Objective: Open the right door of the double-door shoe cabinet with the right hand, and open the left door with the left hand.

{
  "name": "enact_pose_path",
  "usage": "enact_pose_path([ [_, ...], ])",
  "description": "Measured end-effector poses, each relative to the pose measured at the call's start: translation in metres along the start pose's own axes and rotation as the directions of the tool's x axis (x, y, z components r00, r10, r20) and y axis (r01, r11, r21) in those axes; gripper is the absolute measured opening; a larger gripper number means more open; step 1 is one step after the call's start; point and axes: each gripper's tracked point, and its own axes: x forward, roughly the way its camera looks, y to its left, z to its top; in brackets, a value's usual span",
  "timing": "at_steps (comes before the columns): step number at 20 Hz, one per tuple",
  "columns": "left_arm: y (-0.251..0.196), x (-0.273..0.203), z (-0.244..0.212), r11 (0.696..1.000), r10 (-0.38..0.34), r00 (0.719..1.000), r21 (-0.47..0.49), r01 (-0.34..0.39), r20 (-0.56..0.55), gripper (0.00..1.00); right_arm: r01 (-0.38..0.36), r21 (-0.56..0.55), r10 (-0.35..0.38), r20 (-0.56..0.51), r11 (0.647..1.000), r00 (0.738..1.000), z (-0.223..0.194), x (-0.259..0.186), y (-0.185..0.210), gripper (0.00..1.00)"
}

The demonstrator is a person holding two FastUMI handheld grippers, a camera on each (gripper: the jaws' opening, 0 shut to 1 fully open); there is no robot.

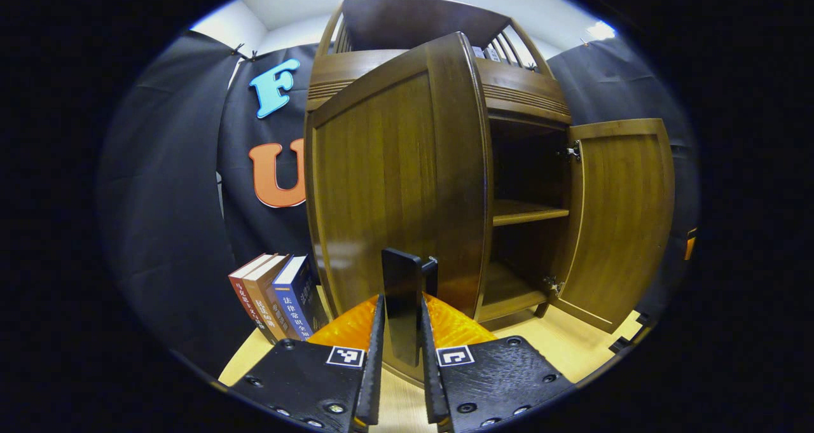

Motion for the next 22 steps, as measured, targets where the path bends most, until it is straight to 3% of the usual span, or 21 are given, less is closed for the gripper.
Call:
enact_pose_path([
  [1, 0.001, 0.007, 0.000, 1.000, 0.004, 1.000, -0.002, -0.004, 0.010, 0.15, -0.004, -0.004, 0.004, 0.000, 1.000, 1.000, -0.001, 0.001, 0.002, 0.97],
  [4, 0.016, -0.002, -0.004, 1.000, 0.016, 1.000, -0.010, -0.015, 0.014, 0.14, -0.025, -0.004, 0.025, -0.013, 1.000, 1.000, -0.004, 0.006, 0.008, 0.97],
  [7, 0.030, -0.008, -0.005, 0.999, 0.026, 0.999, -0.021, -0.026, 0.024, 0.06, -0.037, -0.015, 0.037, -0.023, 0.999, 0.999, -0.005, 0.012, 0.014, 0.97],
  [10, 0.048, -0.018, -0.006, 0.998, 0.053, 0.999, -0.028, -0.053, 0.013, 0.06, -0.056, -0.015, 0.056, -0.033, 0.998, 0.998, -0.007, 0.016, 0.021, 0.97],
  [11, 0.053, -0.026, -0.007, 0.998, 0.066, 0.998, -0.022, -0.065, 0.024, 0.00, -0.062, -0.017, 0.061, -0.035, 0.998, 0.997, -0.008, 0.017, 0.024, 0.97],
  [17, 0.089, -0.034, -0.009, 0.992, 0.117, 0.993, -0.045, -0.115, 0.031, 0.00, -0.094, -0.033, 0.093, -0.046, 0.995, 0.995, -0.011, 0.020, 0.037, 0.97],
  [22, 0.100, -0.036, -0.008, 0.995, 0.101, 0.994, -0.007, -0.100, 0.051, 0.00, -0.121, -0.033, 0.119, -0.054, 0.992, 0.991, -0.011, 0.022, 0.048, 0.95],
])
